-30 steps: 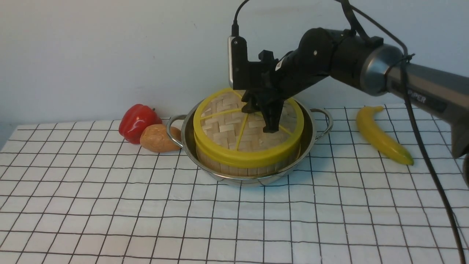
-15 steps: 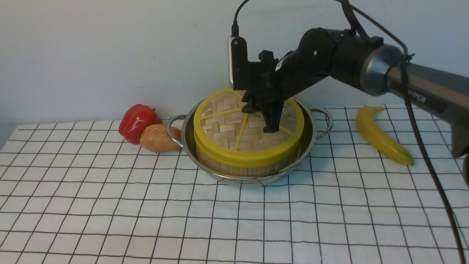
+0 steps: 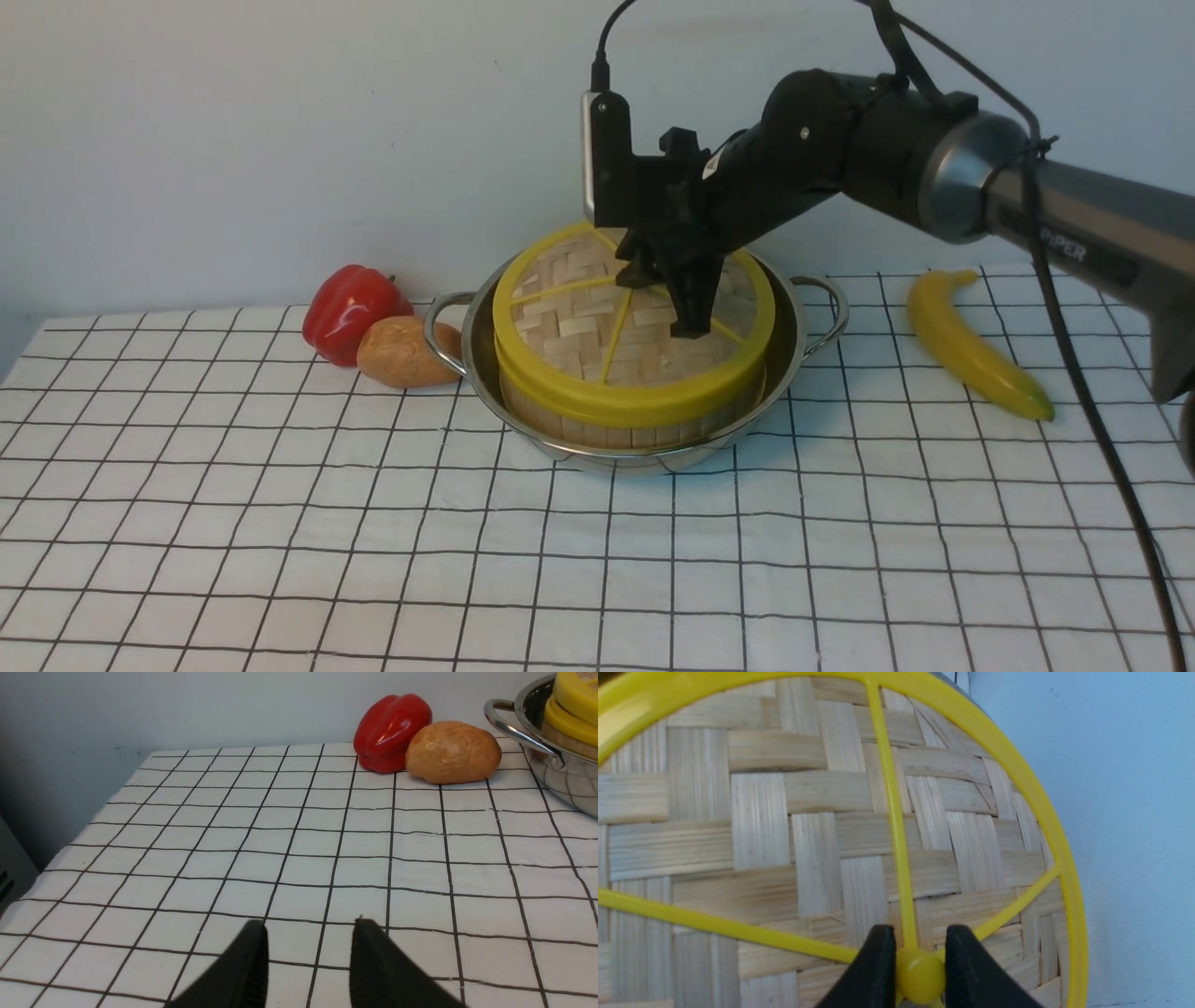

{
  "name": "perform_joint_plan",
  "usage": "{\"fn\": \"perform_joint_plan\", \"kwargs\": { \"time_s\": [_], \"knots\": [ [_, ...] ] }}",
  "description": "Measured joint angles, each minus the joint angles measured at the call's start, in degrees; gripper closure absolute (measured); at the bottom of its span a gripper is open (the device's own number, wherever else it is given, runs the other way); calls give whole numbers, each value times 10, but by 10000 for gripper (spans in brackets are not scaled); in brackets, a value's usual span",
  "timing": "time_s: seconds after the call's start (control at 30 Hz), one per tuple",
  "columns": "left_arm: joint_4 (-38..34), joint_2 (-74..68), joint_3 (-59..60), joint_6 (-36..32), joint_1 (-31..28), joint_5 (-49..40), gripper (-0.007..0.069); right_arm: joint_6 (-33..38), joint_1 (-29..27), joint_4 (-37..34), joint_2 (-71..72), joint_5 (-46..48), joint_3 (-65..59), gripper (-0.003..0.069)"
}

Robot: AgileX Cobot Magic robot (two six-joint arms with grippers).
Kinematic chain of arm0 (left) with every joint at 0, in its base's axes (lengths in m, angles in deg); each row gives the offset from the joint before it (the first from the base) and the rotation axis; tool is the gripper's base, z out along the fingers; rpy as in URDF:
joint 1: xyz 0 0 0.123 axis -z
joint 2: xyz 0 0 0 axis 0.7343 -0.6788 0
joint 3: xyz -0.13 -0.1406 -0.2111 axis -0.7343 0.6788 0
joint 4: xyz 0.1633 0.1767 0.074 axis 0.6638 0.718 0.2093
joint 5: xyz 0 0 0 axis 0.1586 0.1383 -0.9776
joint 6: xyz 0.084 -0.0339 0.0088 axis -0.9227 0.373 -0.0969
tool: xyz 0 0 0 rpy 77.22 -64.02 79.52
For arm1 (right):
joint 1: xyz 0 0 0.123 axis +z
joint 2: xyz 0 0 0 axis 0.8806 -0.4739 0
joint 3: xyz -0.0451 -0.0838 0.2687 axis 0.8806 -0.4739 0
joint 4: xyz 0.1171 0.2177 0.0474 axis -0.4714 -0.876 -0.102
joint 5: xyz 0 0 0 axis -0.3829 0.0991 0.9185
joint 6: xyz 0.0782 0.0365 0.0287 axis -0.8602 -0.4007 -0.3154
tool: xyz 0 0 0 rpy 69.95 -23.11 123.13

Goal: Place the steamer in the pot on the white tablecloth, and put the lid on the steamer.
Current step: 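Place the bamboo steamer lid onto the steamer basket in the pot with the right gripper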

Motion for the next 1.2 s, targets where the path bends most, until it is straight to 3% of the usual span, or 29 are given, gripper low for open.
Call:
{"fn": "perform_joint_plan", "kwargs": {
  "time_s": [0.47, 0.63, 0.73, 0.87, 1.07, 1.2],
  "knots": [
    [0, 0, 0, 0, 0, 0, 382, -9, 1, 25, 0, -1, 0, 511],
    [0, 0, 0, 0, 0, 0, 382, -9, -1, 44, 0, -3, 0, 403],
    [0, 0, 0, 0, 0, 0, 382, -9, -1, 48, 0, -9, 1, 286],
    [0, 0, 0, 0, 0, 0, 382, -9, -1, 50, 0, -14, 1, 221],
    [0, 0, 0, 0, 0, 0, 382, -13, -1, 61, 0, -15, 1, 228],
    [0, 0, 0, 0, 0, 0, 382, -42, -1, 94, 2, -12, 1, 271]
  ]
}}
